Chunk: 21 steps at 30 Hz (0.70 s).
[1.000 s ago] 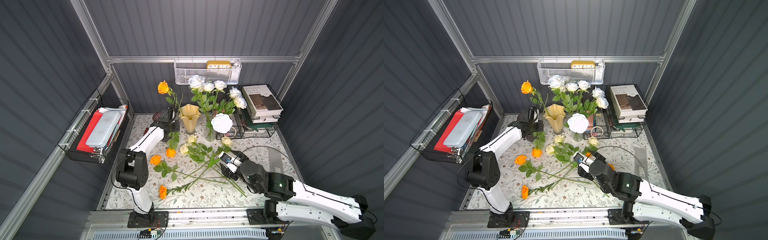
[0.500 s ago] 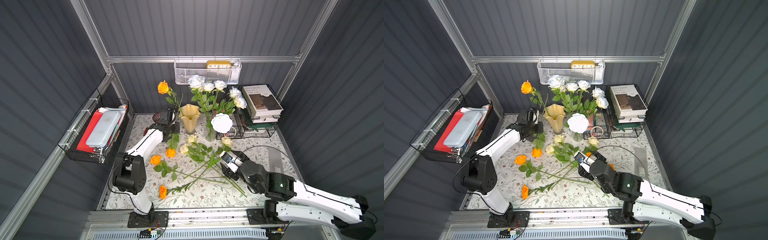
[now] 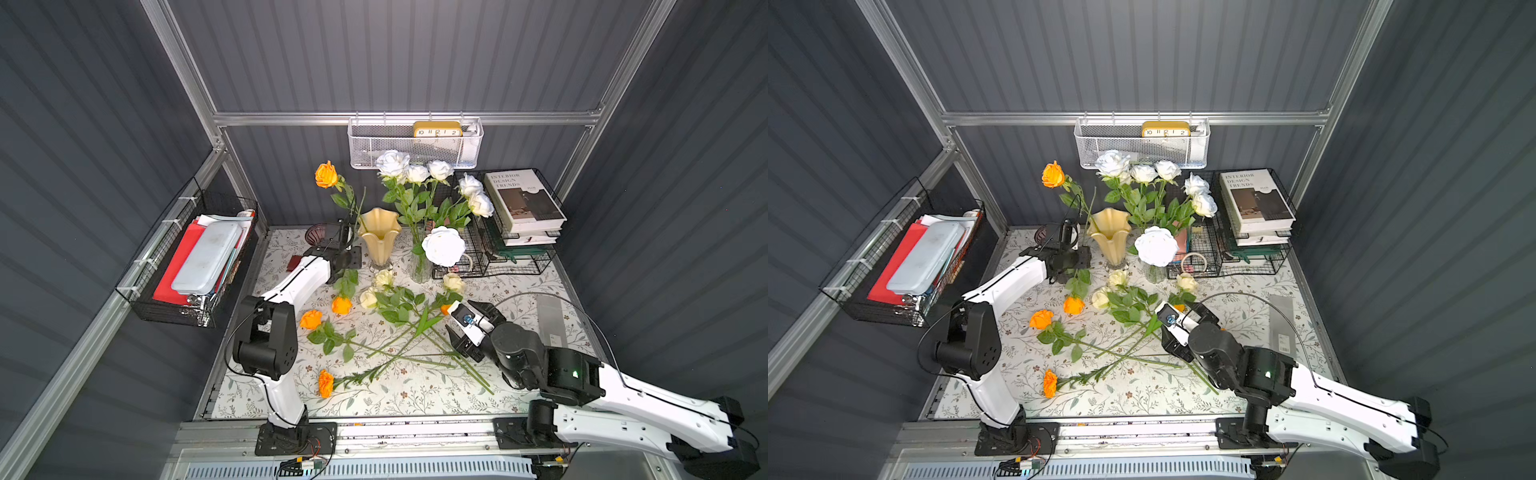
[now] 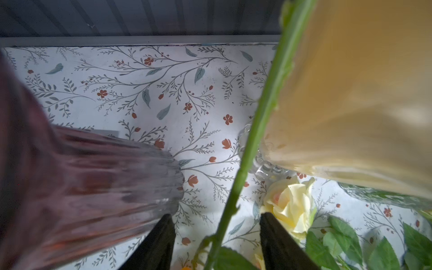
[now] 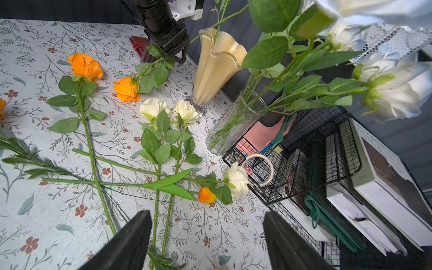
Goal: Arrange the flowers in different vases according to their colors
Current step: Pick up the flower at the center of the board.
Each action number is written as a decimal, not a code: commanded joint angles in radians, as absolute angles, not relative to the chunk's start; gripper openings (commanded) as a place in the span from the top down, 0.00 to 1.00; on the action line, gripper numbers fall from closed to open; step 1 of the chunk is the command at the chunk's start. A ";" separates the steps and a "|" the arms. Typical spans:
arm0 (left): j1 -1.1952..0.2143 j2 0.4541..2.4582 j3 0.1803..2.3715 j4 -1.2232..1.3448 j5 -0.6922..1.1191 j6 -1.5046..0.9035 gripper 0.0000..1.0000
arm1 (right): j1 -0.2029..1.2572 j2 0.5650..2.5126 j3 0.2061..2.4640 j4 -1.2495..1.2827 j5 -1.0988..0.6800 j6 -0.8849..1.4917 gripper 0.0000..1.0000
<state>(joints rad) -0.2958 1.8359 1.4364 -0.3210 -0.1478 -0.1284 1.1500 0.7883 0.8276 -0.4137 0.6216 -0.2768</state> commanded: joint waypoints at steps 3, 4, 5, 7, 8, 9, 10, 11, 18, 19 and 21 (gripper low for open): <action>-0.306 1.865 1.491 -0.305 -0.172 -0.116 0.56 | 1.149 0.778 0.798 -0.392 0.644 -0.262 0.20; -0.309 1.866 1.495 -0.304 -0.169 -0.113 0.64 | 1.149 0.778 0.795 -0.388 0.644 -0.262 0.20; -0.313 1.866 1.496 -0.301 -0.167 -0.110 0.71 | 1.149 0.778 0.794 -0.389 0.644 -0.262 0.20; -0.317 1.865 1.494 -0.301 -0.166 -0.100 0.87 | 1.148 0.778 0.793 -0.391 0.647 -0.258 0.20; -0.319 1.863 1.493 -0.303 -0.166 -0.098 0.91 | 1.148 0.776 0.793 -0.394 0.647 -0.254 0.19; -0.321 1.859 1.492 -0.309 -0.167 -0.097 0.93 | 1.149 0.774 0.793 -0.398 0.645 -0.253 0.20; -0.323 1.853 1.493 -0.319 -0.168 -0.095 0.95 | 1.149 0.772 0.793 -0.402 0.646 -0.252 0.20; -0.325 1.845 1.490 -0.325 -0.168 -0.094 0.97 | 1.148 0.770 0.793 -0.405 0.647 -0.249 0.20; -0.345 1.750 1.491 -0.397 -0.187 -0.082 0.98 | 1.149 0.763 0.793 -0.402 0.638 -0.242 0.20; -0.348 1.732 1.494 -0.414 -0.188 -0.079 0.97 | 1.148 0.764 0.793 -0.402 0.636 -0.242 0.20; -0.348 1.706 1.506 -0.459 -0.190 -0.074 0.96 | 1.149 0.766 0.793 -0.402 0.639 -0.242 0.20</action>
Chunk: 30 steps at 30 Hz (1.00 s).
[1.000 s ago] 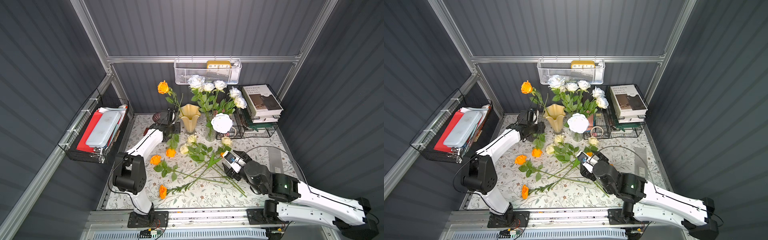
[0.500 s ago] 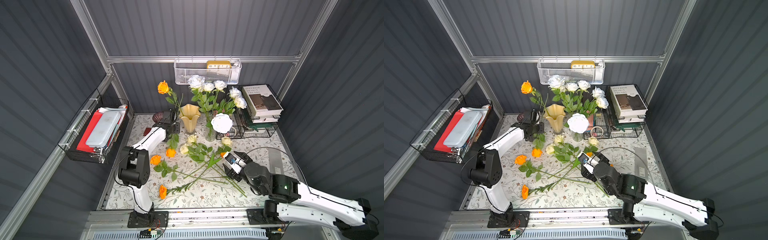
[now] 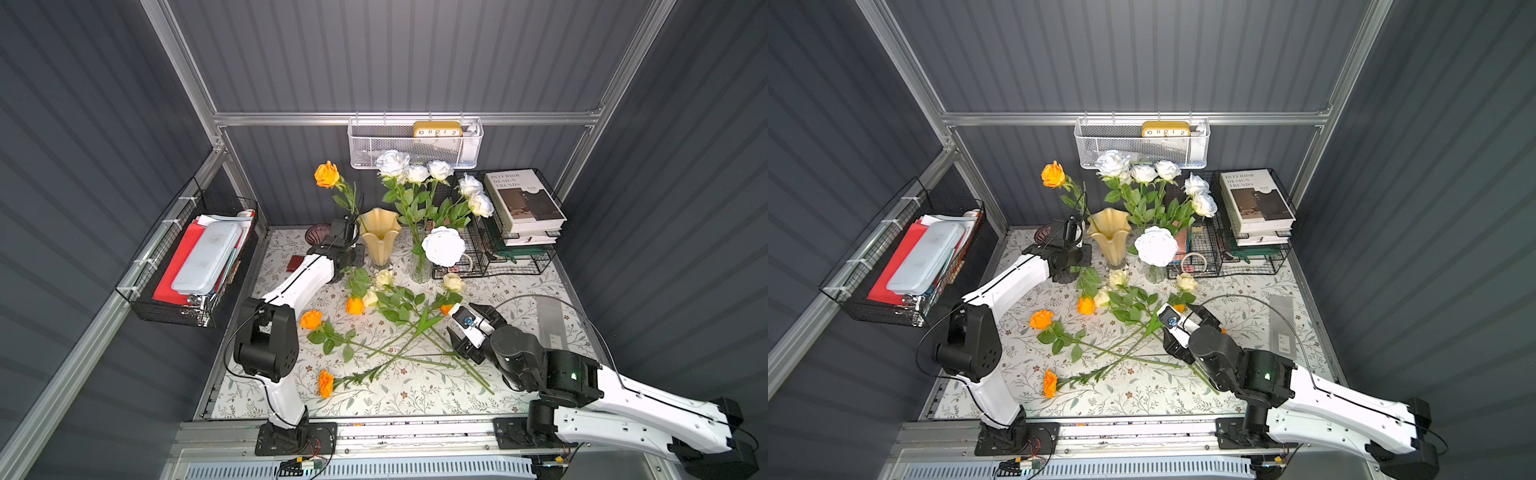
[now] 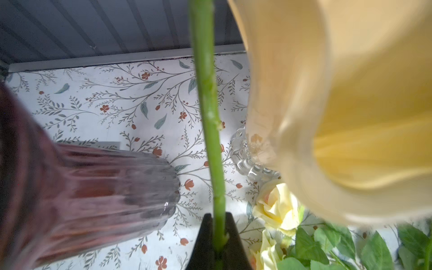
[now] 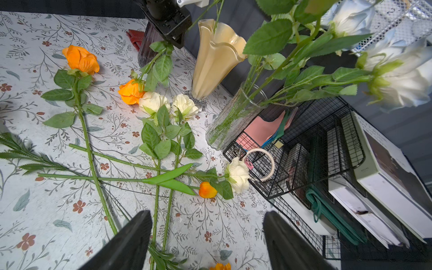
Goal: Arrange the flowers in different vases according to their colors
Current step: Pick up the flower at the center of the board.
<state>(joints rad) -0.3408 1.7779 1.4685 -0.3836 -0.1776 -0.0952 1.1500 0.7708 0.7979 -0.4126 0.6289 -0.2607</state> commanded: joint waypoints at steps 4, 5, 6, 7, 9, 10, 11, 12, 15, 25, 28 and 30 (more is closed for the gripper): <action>-0.350 1.642 1.511 -0.528 -0.158 -0.065 0.95 | 1.148 0.769 0.793 -0.396 0.636 -0.239 0.20; -0.350 1.624 1.508 -0.536 -0.149 -0.062 0.95 | 1.148 0.770 0.793 -0.395 0.635 -0.238 0.20; -0.350 1.603 1.508 -0.546 -0.137 -0.060 0.95 | 1.149 0.772 0.795 -0.393 0.635 -0.239 0.20; -0.350 1.581 1.507 -0.552 -0.123 -0.058 0.95 | 1.149 0.775 0.797 -0.393 0.634 -0.238 0.20; -0.352 1.542 1.519 -0.570 -0.103 -0.053 0.95 | 1.149 0.778 0.802 -0.396 0.633 -0.237 0.20; -0.356 1.521 1.532 -0.583 -0.079 -0.043 0.95 | 1.148 0.779 0.806 -0.397 0.630 -0.238 0.20; -0.365 1.499 1.540 -0.590 -0.062 -0.030 0.96 | 1.148 0.780 0.811 -0.398 0.629 -0.238 0.20; -0.384 1.481 1.550 -0.605 -0.059 -0.013 0.96 | 1.149 0.780 0.817 -0.400 0.628 -0.236 0.20; -0.500 1.432 1.591 -0.666 -0.163 0.051 0.96 | 1.149 0.775 0.847 -0.412 0.656 -0.206 0.20; -0.754 1.308 1.554 -0.856 -0.506 0.094 1.00 | 0.989 0.673 1.189 -0.742 0.758 0.176 0.18; -0.869 1.284 1.554 -0.891 -0.587 0.075 1.00 | 0.897 0.653 1.276 -0.842 0.708 0.221 0.18; -0.977 1.304 1.564 -0.943 -0.674 0.067 1.00 | 0.876 0.662 1.317 -0.913 0.747 0.246 0.15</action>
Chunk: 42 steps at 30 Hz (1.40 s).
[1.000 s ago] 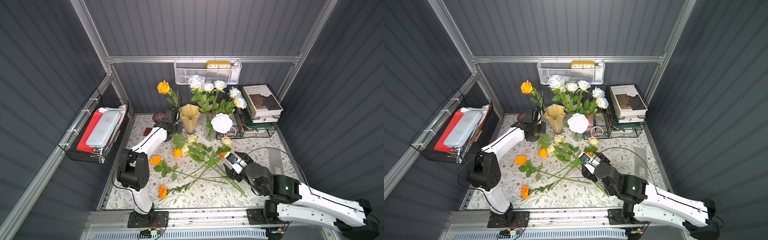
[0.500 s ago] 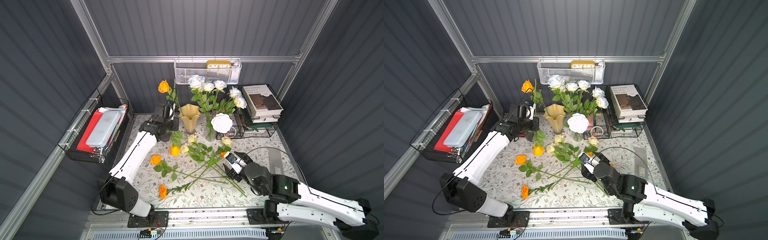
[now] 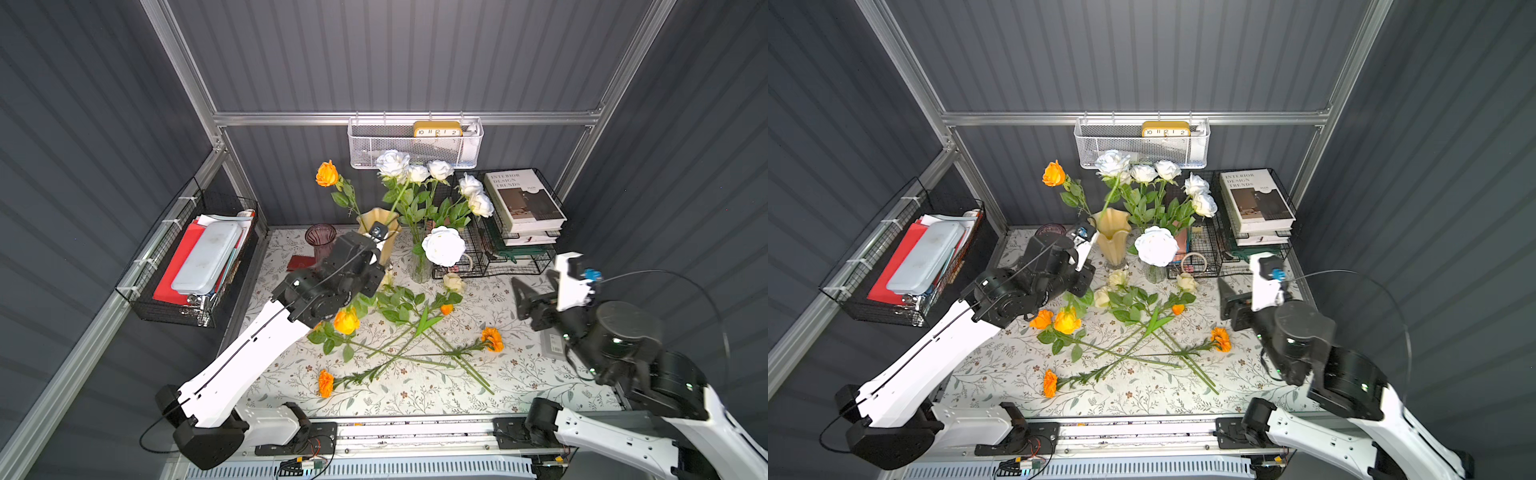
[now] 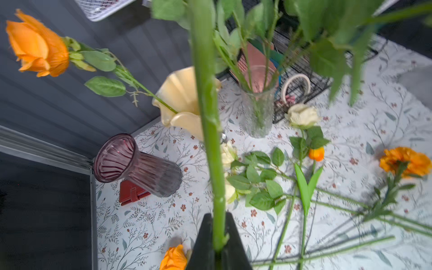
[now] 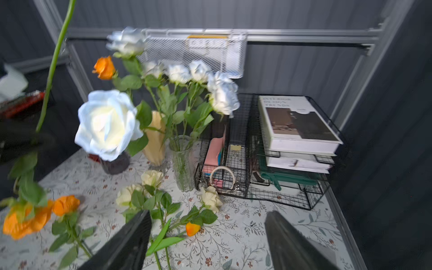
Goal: Arrange the flowers in different vases according to their colors
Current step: Pick up the flower at the center of the board, then place the flower at the center of the board.
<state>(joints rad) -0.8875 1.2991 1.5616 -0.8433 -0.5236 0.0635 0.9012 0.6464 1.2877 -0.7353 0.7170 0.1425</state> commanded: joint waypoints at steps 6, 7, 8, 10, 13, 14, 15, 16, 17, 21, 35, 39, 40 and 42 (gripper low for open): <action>-1.252 1.430 1.539 -1.030 -0.835 0.043 1.00 | 0.822 0.704 1.423 -1.018 0.834 0.313 0.10; -1.258 1.437 1.525 -1.024 -0.827 0.050 1.00 | 0.815 0.716 1.455 -1.037 0.849 0.319 0.10; -1.265 1.443 1.507 -1.017 -0.815 0.056 1.00 | 0.811 0.726 1.491 -1.054 0.865 0.316 0.10; -1.282 1.462 1.470 -1.010 -0.797 0.066 1.00 | 0.808 0.745 1.554 -1.073 0.886 0.300 0.08; -1.307 1.492 1.359 -0.971 -0.781 0.114 1.00 | 0.809 0.803 1.656 -1.122 0.865 0.290 0.08; -1.306 1.499 1.321 -0.949 -0.777 0.137 1.00 | 0.808 0.825 1.677 -1.133 0.859 0.287 0.08; -1.306 1.506 1.285 -0.925 -0.771 0.161 1.00 | 0.809 0.842 1.680 -1.134 0.844 0.277 0.08; -1.306 1.512 1.264 -0.907 -0.761 0.171 1.00 | 0.806 0.854 1.677 -1.133 0.822 0.271 0.08; -1.306 1.519 1.251 -0.891 -0.745 0.177 1.00 | 0.800 0.867 1.668 -1.135 0.793 0.269 0.07; -1.306 1.567 1.183 -0.820 -0.656 0.207 1.00 | 0.708 0.878 1.603 -1.119 0.628 0.280 0.07; -1.183 1.455 1.163 -0.678 -0.799 0.098 0.14 | 0.387 0.910 1.240 -0.993 0.028 0.261 0.04; -1.163 1.324 1.214 -0.683 -0.770 0.010 0.12 | 0.390 0.906 1.153 -0.950 -0.229 0.199 0.06; -1.155 1.289 1.230 -0.684 -0.767 -0.026 0.10 | 0.397 0.916 1.137 -0.955 -0.281 0.196 0.08; -1.149 1.195 1.247 -0.663 -0.733 -0.087 0.06 | 0.449 0.934 1.099 -0.959 -0.291 0.181 0.09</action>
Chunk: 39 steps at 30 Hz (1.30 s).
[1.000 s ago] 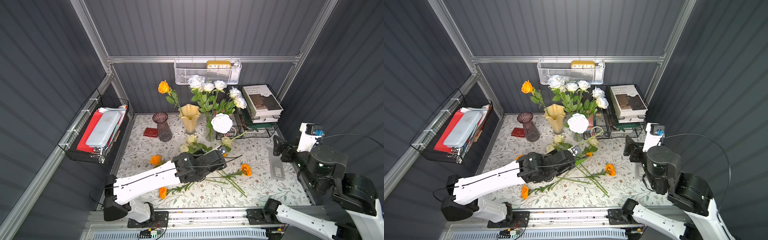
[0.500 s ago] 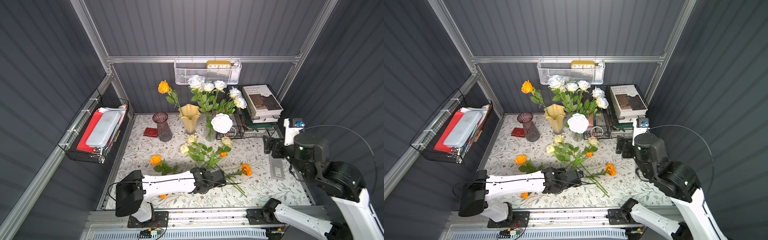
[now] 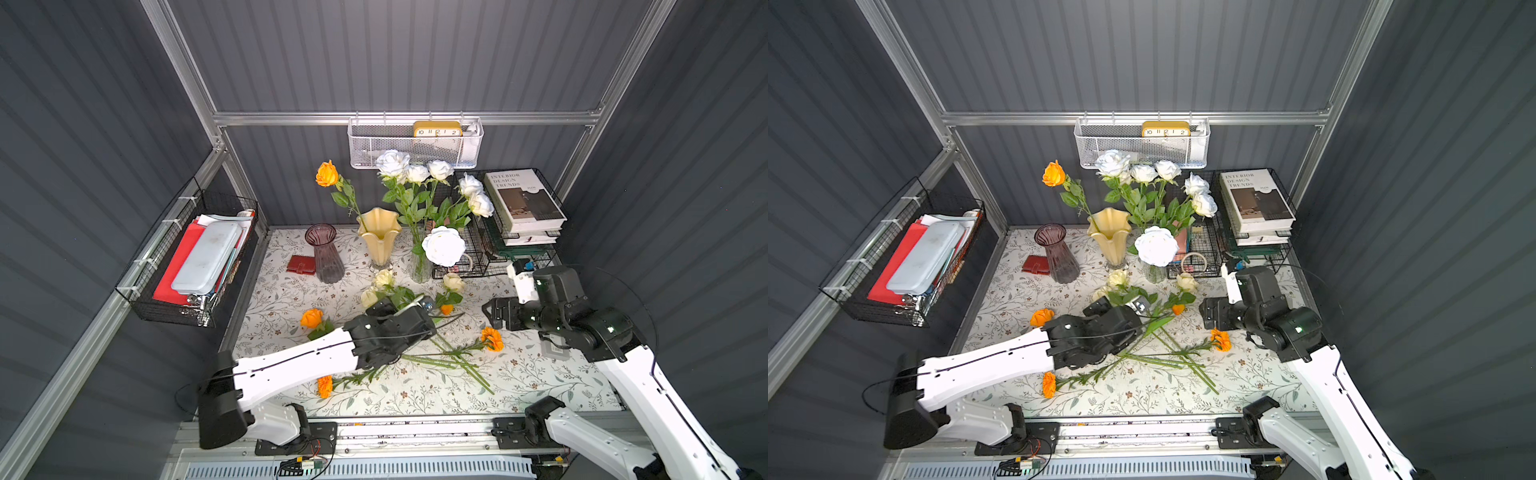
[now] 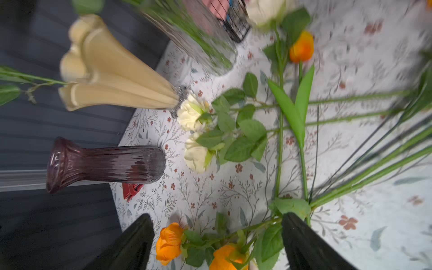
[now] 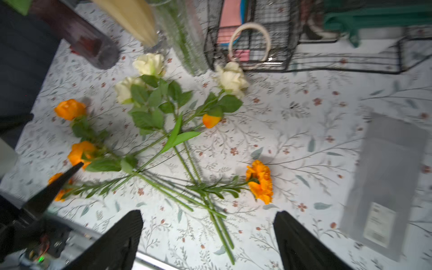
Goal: Arrange the flowers in different vases according to their colors
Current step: Place the flower at the center of the board, then pick up the flower at the center of the board.
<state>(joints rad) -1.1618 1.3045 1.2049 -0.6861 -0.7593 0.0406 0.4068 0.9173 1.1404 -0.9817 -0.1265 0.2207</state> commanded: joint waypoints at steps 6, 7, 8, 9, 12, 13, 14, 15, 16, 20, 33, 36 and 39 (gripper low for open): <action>-1.145 0.993 1.216 -0.579 -0.689 -0.283 0.01 | 0.730 1.048 1.056 -0.893 -0.163 0.136 0.09; -1.146 0.981 1.203 -0.572 -0.682 -0.310 0.01 | 0.760 1.082 1.059 -0.883 -0.153 0.121 0.10; -1.146 0.972 1.189 -0.571 -0.685 -0.352 0.01 | 0.790 1.130 1.067 -0.876 -0.137 0.102 0.10; -1.145 0.967 1.174 -0.567 -0.692 -0.387 0.01 | 0.810 1.171 1.078 -0.876 -0.117 0.086 0.10; -1.144 0.959 1.147 -0.578 -0.741 -0.512 0.01 | 0.865 1.314 1.120 -0.874 -0.101 0.021 0.13; -1.144 0.957 1.144 -0.592 -0.762 -0.573 0.01 | 0.887 1.358 1.133 -0.872 -0.095 -0.004 0.13; -1.143 0.955 1.140 -0.607 -0.784 -0.628 0.01 | 0.903 1.405 1.147 -0.871 -0.092 -0.031 0.13; -1.142 0.954 1.140 -0.639 -0.814 -0.694 0.01 | 0.914 1.447 1.157 -0.870 -0.089 -0.052 0.13; -1.139 0.950 1.140 -0.686 -0.848 -0.787 0.01 | 0.930 1.492 1.174 -0.874 -0.088 -0.078 0.14; -1.093 0.924 1.098 -0.774 -0.832 -0.984 0.01 | 0.957 1.653 1.239 -0.882 -0.061 -0.143 0.16; -1.009 0.937 1.058 -0.848 -0.810 -1.035 0.01 | 0.936 1.787 1.270 -0.767 -0.098 -0.196 0.23; -1.000 0.947 1.046 -0.834 -0.796 -1.015 0.01 | 0.914 1.799 1.269 -0.742 -0.125 -0.197 0.28; -0.994 0.953 1.033 -0.823 -0.795 -1.012 0.01 | 0.904 1.818 1.276 -0.733 -0.144 -0.200 0.30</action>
<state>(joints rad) -1.0012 0.9478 1.0523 -0.8177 -0.7994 -1.0229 0.9138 1.8004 1.2549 -0.7486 -0.1120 -0.1925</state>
